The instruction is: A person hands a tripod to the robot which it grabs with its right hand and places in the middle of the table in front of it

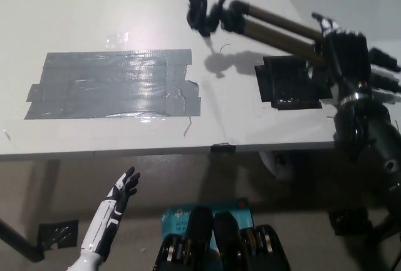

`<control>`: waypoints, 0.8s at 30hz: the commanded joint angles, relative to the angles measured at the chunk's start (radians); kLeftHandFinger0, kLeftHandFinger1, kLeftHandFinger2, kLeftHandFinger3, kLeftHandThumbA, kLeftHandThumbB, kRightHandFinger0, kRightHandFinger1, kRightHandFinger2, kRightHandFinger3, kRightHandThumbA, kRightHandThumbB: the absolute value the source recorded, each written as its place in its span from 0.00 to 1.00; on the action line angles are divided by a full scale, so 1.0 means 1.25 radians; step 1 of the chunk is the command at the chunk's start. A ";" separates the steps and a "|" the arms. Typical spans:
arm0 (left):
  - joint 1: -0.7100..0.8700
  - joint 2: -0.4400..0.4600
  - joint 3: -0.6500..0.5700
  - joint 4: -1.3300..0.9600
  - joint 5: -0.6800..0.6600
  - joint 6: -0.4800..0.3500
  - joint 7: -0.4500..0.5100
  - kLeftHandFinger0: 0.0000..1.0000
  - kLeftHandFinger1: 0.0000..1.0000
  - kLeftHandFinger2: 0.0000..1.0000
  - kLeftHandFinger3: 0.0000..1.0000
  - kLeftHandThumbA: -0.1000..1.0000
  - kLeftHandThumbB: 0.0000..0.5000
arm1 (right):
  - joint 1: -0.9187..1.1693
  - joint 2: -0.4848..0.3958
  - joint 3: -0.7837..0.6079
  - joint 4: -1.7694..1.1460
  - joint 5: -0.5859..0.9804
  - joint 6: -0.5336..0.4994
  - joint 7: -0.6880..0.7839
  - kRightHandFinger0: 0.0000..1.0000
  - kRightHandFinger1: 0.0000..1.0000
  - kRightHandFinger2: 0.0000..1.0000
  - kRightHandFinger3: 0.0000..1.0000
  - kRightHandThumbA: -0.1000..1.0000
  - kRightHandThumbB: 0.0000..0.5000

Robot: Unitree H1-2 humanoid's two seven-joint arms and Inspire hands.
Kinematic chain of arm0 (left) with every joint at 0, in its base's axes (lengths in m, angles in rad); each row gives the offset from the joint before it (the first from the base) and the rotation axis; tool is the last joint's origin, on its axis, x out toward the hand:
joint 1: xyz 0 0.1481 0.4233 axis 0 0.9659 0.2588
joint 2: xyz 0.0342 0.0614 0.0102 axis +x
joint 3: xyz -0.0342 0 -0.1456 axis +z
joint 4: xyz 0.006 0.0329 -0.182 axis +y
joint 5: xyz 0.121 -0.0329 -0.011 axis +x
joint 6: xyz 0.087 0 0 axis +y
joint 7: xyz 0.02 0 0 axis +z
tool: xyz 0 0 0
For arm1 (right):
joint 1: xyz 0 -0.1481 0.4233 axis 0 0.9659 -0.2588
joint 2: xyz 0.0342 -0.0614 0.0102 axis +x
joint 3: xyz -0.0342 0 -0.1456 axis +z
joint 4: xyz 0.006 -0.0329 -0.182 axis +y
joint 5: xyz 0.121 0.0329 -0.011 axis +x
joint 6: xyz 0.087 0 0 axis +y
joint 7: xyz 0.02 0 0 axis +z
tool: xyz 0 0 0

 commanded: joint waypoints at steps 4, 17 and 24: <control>-0.006 0.014 -0.004 -0.005 0.006 -0.032 -0.013 1.00 1.00 1.00 1.00 1.00 0.53 | -0.042 -0.025 0.031 0.051 0.025 -0.042 -0.007 0.02 0.52 0.97 0.99 0.00 0.39; -0.017 0.016 -0.005 -0.007 0.009 -0.021 -0.015 0.97 1.00 1.00 1.00 1.00 0.55 | -0.036 -0.130 -0.008 -0.392 0.365 0.175 0.847 1.00 1.00 1.00 1.00 0.63 1.00; -0.021 0.022 -0.006 -0.011 0.002 -0.015 -0.025 1.00 1.00 1.00 1.00 1.00 0.54 | -0.115 -0.247 -0.042 -0.597 0.677 0.325 1.150 1.00 1.00 1.00 1.00 0.52 1.00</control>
